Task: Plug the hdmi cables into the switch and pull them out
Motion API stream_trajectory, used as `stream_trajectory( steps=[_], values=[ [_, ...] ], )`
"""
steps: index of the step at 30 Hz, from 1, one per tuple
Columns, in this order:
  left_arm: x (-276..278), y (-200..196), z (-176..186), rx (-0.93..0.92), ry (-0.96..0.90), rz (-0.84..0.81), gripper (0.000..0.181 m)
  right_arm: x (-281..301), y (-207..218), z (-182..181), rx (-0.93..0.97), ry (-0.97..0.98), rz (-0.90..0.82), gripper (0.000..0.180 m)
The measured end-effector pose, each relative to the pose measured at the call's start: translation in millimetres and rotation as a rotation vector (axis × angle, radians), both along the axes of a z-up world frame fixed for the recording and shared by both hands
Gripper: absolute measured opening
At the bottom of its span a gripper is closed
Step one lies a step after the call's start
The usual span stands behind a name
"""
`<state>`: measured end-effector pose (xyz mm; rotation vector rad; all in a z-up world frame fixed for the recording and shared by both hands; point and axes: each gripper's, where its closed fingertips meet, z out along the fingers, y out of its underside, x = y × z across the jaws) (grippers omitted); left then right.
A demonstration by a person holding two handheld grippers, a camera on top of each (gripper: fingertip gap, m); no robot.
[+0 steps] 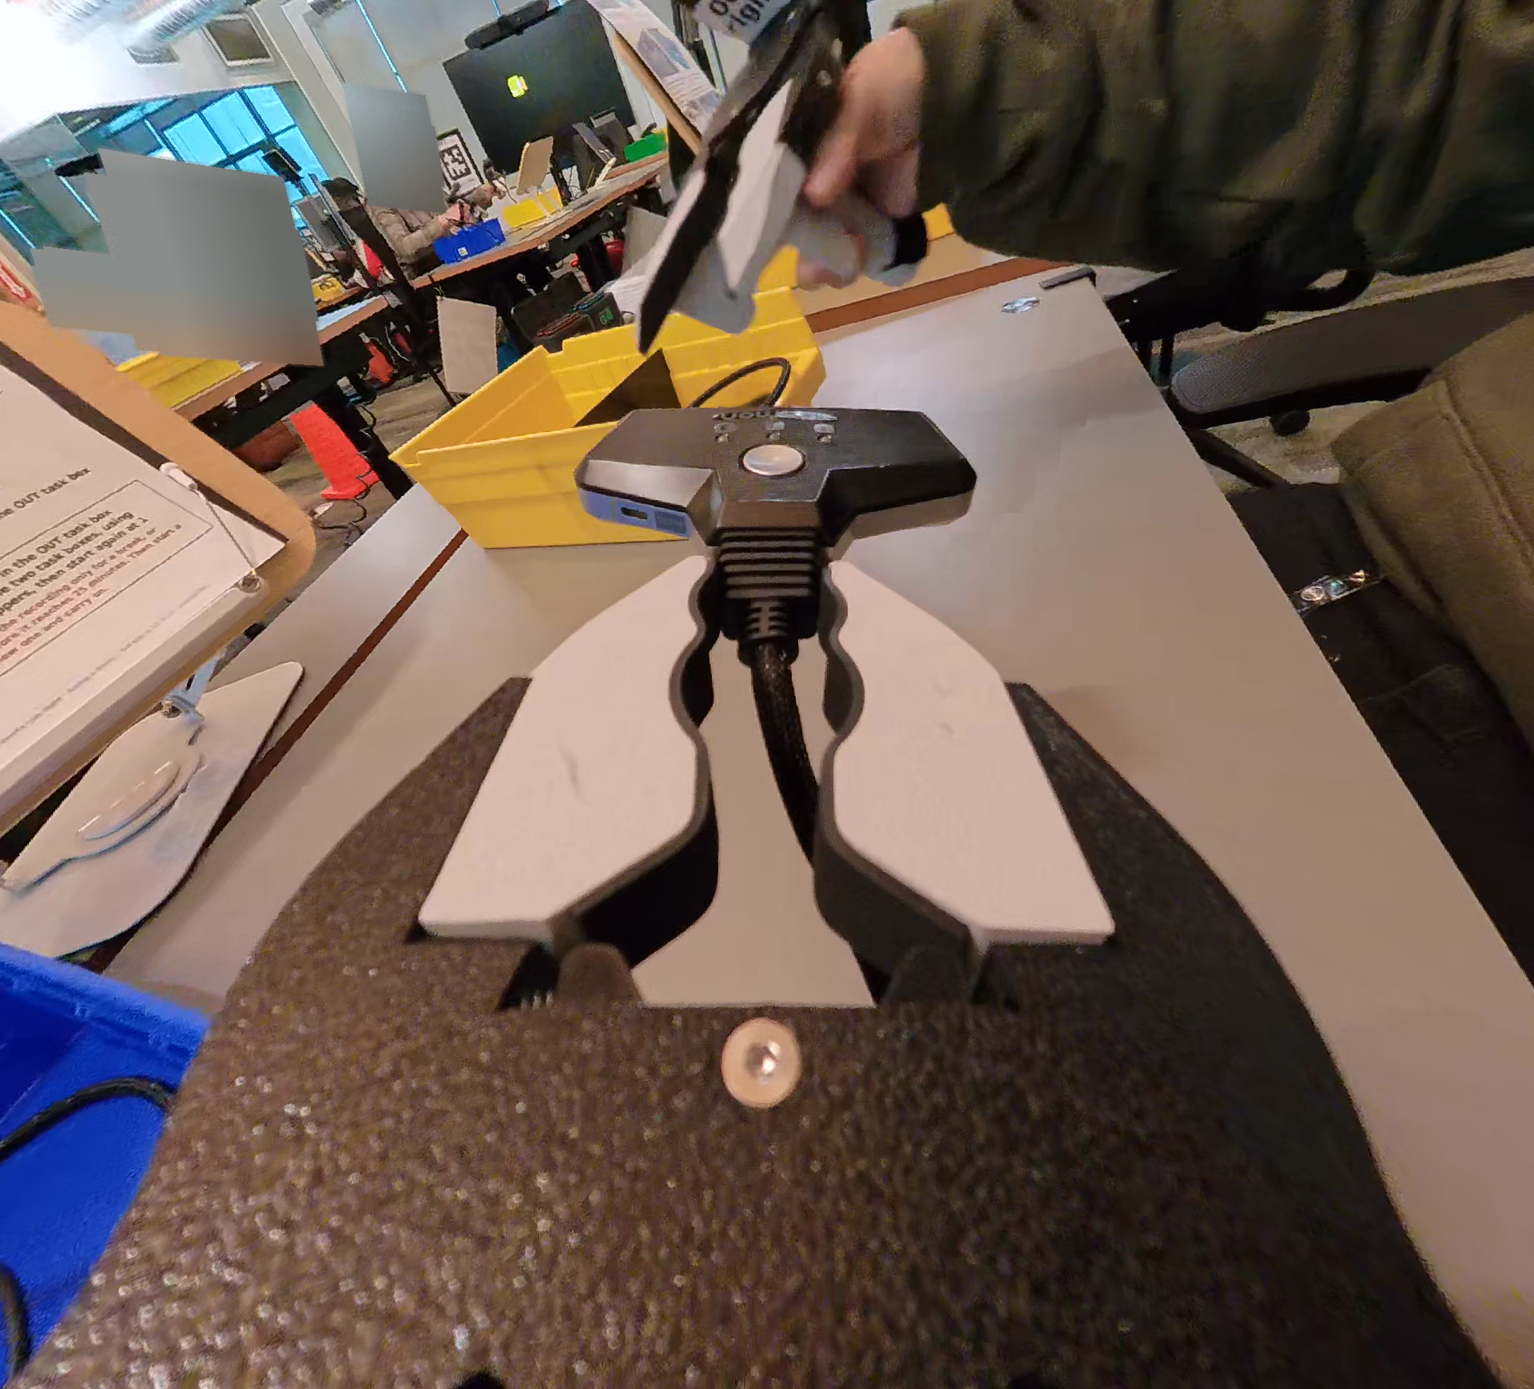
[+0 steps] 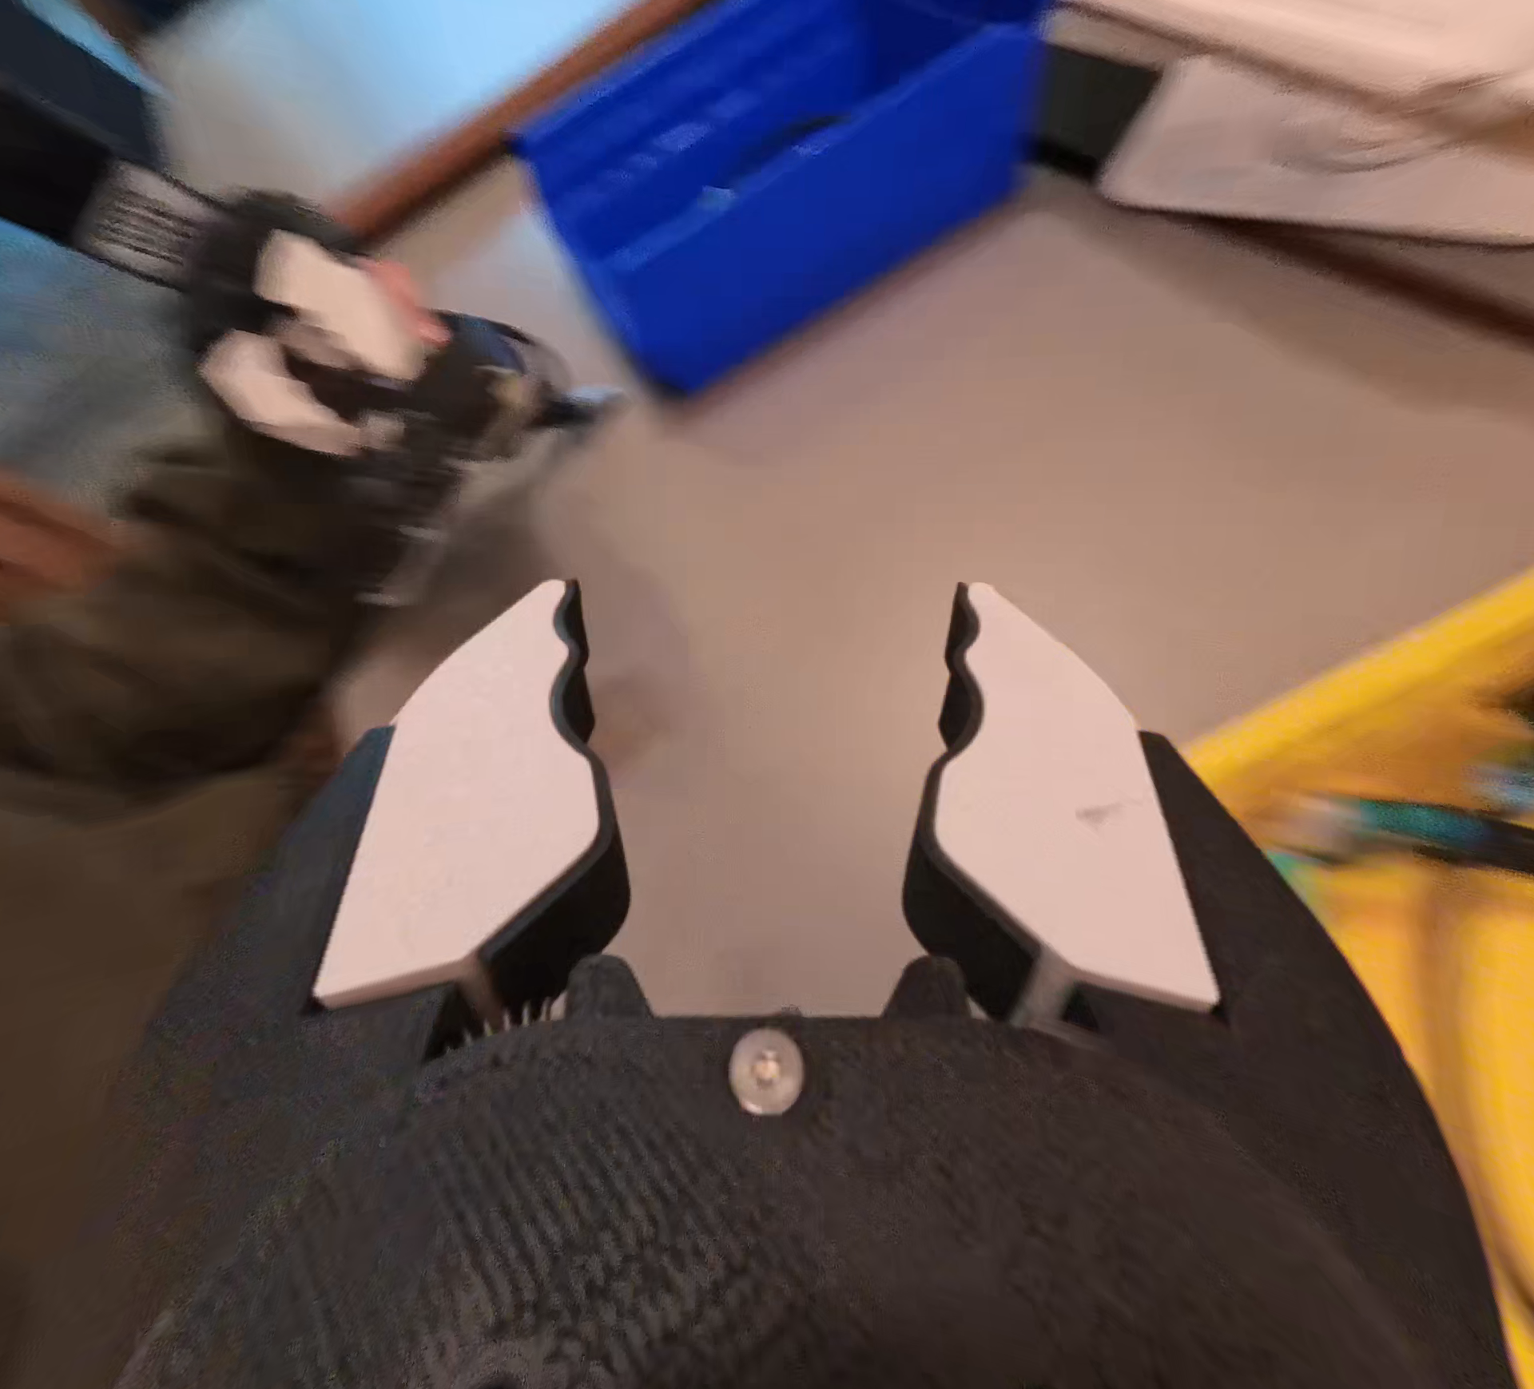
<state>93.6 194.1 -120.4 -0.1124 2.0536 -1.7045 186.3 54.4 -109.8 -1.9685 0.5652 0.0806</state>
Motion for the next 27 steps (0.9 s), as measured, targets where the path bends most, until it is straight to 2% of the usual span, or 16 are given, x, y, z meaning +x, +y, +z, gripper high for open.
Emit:
stream_trajectory(
  steps=[5, 8, 10, 11, 14, 18, 22, 25, 27],
  values=[
    [-10, -15, 14, 0.002, -0.056, -0.030, 0.021, -85, 61, -6, 0.225, 0.395, 0.202, 0.084],
    [-15, -24, 17, 0.041, -0.086, -0.034, 0.021, -105, 78, 13, 0.394, 0.528, 0.271, 0.068],
    [-16, -30, 18, 0.070, -0.101, -0.034, 0.021, -113, 82, 10, 0.360, 0.509, 0.311, 0.038],
    [-18, -32, 18, 0.081, -0.108, -0.038, 0.021, -115, 84, 6, 0.327, 0.476, 0.322, 0.029],
    [-16, -35, 22, 0.087, -0.133, -0.015, 0.021, -113, 84, 13, 0.362, 0.486, 0.320, 0.026],
    [-9, -36, 23, 0.107, -0.098, 0.057, 0.024, -105, 81, 23, 0.417, 0.389, 0.315, 0.022],
    [-2, -23, 53, 0.010, -0.064, 0.210, 0.056, -90, 70, 39, 0.459, 0.308, 0.303, 0.022],
    [-7, 1, 78, -0.020, -0.077, 0.331, 0.068, -76, 54, 62, 0.516, 0.243, 0.286, 0.022],
    [-10, 22, 95, -0.051, -0.092, 0.430, 0.068, -61, 38, 89, 0.552, 0.180, 0.244, 0.022]
  ],
)
